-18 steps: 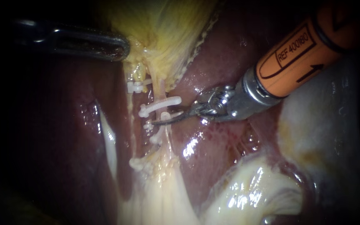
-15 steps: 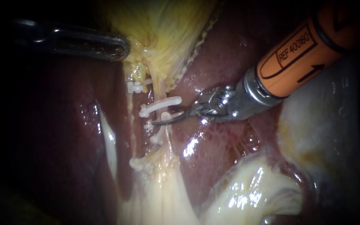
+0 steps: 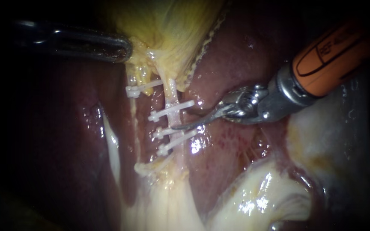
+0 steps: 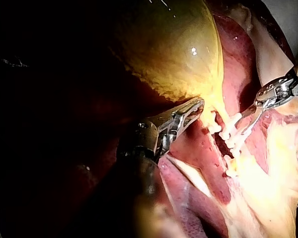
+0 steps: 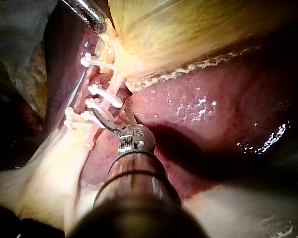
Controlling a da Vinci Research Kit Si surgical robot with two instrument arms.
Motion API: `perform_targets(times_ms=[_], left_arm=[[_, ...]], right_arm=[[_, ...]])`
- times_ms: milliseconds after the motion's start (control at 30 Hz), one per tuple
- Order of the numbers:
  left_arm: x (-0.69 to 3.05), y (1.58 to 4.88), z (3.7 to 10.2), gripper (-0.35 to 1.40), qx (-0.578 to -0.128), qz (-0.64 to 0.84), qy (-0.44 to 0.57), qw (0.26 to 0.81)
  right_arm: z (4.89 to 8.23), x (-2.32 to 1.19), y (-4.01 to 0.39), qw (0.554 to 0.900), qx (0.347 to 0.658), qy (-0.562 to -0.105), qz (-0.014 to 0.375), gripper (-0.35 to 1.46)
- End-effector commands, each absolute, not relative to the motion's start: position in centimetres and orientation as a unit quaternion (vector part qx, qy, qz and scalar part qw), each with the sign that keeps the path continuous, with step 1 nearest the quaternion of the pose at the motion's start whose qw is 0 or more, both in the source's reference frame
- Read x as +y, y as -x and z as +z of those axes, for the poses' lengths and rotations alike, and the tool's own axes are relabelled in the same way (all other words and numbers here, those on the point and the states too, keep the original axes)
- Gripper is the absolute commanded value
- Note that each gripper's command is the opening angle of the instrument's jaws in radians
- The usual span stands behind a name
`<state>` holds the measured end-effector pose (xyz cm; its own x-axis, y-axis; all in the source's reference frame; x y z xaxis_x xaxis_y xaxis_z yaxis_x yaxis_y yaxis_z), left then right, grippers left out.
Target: Go to the cutting position right tube
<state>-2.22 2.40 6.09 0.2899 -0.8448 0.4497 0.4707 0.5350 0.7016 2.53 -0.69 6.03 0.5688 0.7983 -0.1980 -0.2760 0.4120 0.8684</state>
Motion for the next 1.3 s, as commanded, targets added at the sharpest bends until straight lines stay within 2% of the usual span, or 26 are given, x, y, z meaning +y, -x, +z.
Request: perform_targets(times_ms=[33, 133, 333, 633, 767, 1000, 1167, 1300], left_arm=[[2.4, 2.22, 6.08, -0.35, -0.416, -0.426, -0.225, 0.771], [2.4, 2.21, 6.08, -0.35, -0.416, -0.426, -0.225, 0.771], [2.4, 2.21, 6.08, -0.35, -0.416, -0.426, -0.225, 0.771], [2.4, 2.21, 6.08, -0.35, -0.416, -0.426, -0.225, 0.771], [2.4, 2.21, 6.08, -0.35, -0.416, -0.426, -0.225, 0.771], [2.4, 2.21, 6.08, -0.35, -0.416, -0.426, -0.225, 0.771], [2.41, 2.2, 6.08, -0.35, -0.416, -0.426, -0.226, 0.771], [2.44, 2.18, 6.11, -0.35, -0.416, -0.426, -0.227, 0.771]], right_arm=[[6.02, -0.67, -2.52, 0.777, 0.313, -0.427, 0.341, 1.3], [5.98, -0.63, -2.49, 0.773, 0.311, -0.443, 0.33, 1.3], [5.99, -0.63, -2.54, 0.764, 0.312, -0.457, 0.332, 1.28], [6.15, -0.75, -2.84, 0.745, 0.337, -0.479, 0.319, 1.3], [6.3, -0.83, -3.03, 0.73, 0.36, -0.487, 0.316, 1.4], [6.45, -0.84, -3.21, 0.689, 0.456, -0.489, 0.281, 1.43], [6.43, -0.82, -3.24, 0.683, 0.48, -0.483, 0.264, 1.43], [6.27, -0.83, -3.25, 0.682, 0.497, -0.476, 0.248, 1.43]])
